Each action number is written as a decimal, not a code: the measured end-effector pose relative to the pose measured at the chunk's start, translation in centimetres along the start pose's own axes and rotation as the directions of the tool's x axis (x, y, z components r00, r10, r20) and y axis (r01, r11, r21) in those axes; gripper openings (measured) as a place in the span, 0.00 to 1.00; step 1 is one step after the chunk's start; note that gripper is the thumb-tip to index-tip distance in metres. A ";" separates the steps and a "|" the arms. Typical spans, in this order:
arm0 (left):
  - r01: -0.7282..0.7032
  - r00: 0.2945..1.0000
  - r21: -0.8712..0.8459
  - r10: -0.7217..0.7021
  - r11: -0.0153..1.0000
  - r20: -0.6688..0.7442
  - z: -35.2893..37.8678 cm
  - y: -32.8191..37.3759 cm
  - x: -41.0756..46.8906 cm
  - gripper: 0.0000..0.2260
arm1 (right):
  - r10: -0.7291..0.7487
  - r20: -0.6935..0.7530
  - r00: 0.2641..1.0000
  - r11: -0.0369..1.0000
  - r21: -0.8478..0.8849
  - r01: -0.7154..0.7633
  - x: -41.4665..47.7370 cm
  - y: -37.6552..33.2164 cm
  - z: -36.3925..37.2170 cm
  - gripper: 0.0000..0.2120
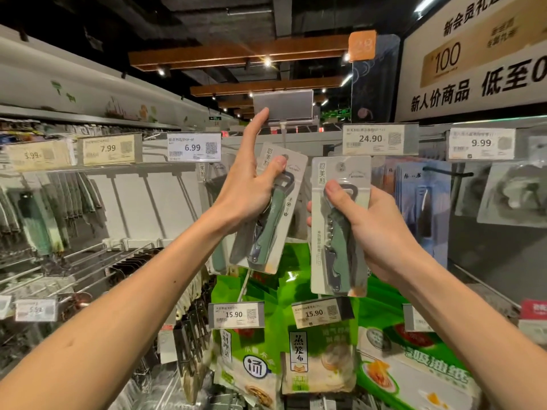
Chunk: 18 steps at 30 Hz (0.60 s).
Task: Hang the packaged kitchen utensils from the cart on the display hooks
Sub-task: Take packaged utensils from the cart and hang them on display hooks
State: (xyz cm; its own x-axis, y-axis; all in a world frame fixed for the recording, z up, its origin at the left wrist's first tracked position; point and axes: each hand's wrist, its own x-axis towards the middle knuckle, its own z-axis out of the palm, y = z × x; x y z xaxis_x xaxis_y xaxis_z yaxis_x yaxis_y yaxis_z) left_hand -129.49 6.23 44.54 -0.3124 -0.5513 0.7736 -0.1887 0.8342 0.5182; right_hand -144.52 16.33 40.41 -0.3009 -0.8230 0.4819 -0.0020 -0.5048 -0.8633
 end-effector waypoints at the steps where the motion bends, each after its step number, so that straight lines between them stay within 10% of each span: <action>1: -0.010 1.000 0.001 0.010 1.000 -0.010 0.2 0.0 0.1 0.30 | -0.001 0.003 1.000 1.000 -0.001 0.001 0.0 0.1 0.1 0.08; 18: -0.172 0.957 0.105 0.192 0.979 -0.216 3.6 -3.5 1.9 0.39 | -0.007 0.027 1.000 1.000 -0.026 0.007 0.1 1.3 0.5 0.12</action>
State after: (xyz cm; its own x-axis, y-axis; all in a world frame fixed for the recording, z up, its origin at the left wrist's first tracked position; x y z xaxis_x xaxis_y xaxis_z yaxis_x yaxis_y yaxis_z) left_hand -132.80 2.27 42.87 -0.1339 -0.3713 0.9188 -0.2284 0.9138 0.3360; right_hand -144.12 15.46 39.46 -0.2752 -0.8263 0.4915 -0.0294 -0.5038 -0.8633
